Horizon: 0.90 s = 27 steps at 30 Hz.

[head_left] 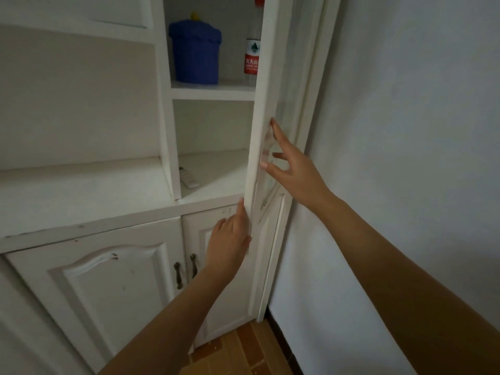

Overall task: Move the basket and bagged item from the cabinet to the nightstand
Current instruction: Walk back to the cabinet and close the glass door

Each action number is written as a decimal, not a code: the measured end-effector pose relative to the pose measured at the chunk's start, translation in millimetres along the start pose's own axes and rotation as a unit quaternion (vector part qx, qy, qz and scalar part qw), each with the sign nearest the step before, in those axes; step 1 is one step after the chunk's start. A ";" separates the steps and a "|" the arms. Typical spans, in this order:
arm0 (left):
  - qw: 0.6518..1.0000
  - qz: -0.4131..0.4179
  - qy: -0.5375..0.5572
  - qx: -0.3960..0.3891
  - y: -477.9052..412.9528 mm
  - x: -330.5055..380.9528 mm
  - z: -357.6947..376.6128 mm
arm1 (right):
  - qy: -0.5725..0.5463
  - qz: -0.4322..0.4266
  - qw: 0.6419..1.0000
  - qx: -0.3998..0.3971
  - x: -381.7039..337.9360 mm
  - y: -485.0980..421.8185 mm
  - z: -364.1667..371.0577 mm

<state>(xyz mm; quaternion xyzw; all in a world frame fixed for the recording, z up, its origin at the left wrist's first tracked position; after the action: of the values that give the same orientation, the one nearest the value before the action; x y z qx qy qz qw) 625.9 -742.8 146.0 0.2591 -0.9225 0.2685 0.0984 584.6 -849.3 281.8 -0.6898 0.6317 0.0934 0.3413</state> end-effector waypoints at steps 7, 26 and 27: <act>0.998 -0.035 0.023 0.041 -1.9 -30.8 -15.6 | 0.031 -0.026 0.999 -0.022 25.4 -27.2 16.6; 0.975 -0.096 -0.200 0.005 -48.3 -145.8 -40.5 | 0.132 -0.004 0.991 -0.035 76.7 -128.7 74.2; 0.974 -0.099 -0.204 0.003 -51.2 -151.7 -41.4 | 0.138 -0.003 0.990 -0.031 77.9 -133.6 77.3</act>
<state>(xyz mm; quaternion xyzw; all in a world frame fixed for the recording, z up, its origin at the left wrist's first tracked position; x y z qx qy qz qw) 783.2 -692.6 154.7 0.3991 -0.8920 0.2018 -0.0662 747.3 -870.8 227.4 -0.7083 0.6673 0.0160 0.2299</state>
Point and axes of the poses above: each hand's wrist, its own y-axis away from the middle knuckle, its own z-axis out of the palm, x = y × z, the point moved 6 cm from there along -y, towards the middle knuckle, and after that the axes turned 15 degrees about -x, right-handed, at the moved point
